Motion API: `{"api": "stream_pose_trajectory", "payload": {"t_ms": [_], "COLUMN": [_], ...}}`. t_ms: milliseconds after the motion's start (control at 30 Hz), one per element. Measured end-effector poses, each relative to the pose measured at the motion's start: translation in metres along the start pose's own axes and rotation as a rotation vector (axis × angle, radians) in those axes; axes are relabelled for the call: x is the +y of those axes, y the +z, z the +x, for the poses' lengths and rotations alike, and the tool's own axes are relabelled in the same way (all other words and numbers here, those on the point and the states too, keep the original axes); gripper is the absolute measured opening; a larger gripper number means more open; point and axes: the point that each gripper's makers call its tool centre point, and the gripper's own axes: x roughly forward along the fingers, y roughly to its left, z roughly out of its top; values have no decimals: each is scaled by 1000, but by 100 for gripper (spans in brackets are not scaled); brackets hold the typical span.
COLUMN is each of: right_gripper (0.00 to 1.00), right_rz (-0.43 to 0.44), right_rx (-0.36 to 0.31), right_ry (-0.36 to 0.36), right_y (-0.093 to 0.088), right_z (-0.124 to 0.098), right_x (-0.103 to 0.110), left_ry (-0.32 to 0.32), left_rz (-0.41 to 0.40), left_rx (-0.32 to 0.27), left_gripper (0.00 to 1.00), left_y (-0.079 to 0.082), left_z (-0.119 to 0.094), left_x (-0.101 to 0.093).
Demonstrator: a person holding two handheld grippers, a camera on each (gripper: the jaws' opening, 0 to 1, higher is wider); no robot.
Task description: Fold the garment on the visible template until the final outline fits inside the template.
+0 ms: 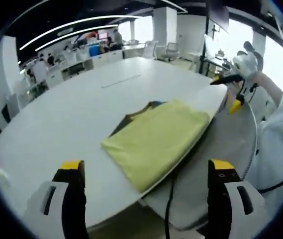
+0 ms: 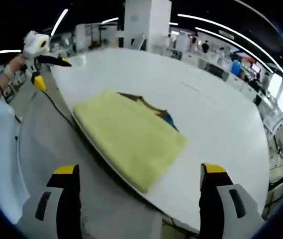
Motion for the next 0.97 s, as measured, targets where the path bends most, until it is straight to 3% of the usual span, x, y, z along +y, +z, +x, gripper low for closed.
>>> {"api": "stream_pose_trajectory", "payload": {"t_ms": [100,200,333,400,533,800,967], "right_gripper": [100,100,100,100,100,100,100], "right_rz": [14,22,43,33,15,14,23], "right_rx": [-72,-65,-41,-43,-85,-52,-80], "right_ry": [-6,-26,-38,-32,-26,-39,-36], "right_y": [11,6,3,5,12,4,8], "right_z": [-3,-7,-8,-7,-8,-12,-15], "right_x": [-6,-12,-11,-8,-4,1,1], "left_ry": [19,-20,22,7,14,20,17], "left_rz": [0,-5,35,-5,29,8,16], "left_rx": [4,-16,-64,-61,-30,-50,-71], "left_gripper": [99,99,99,99,99,99,99], "left_y": [2,10,21,16,10,9,13], "left_z": [-2,-3,-6,-8,-8,-10,-13], "left_x": [3,-3,4,1,0,-1,-4]}}
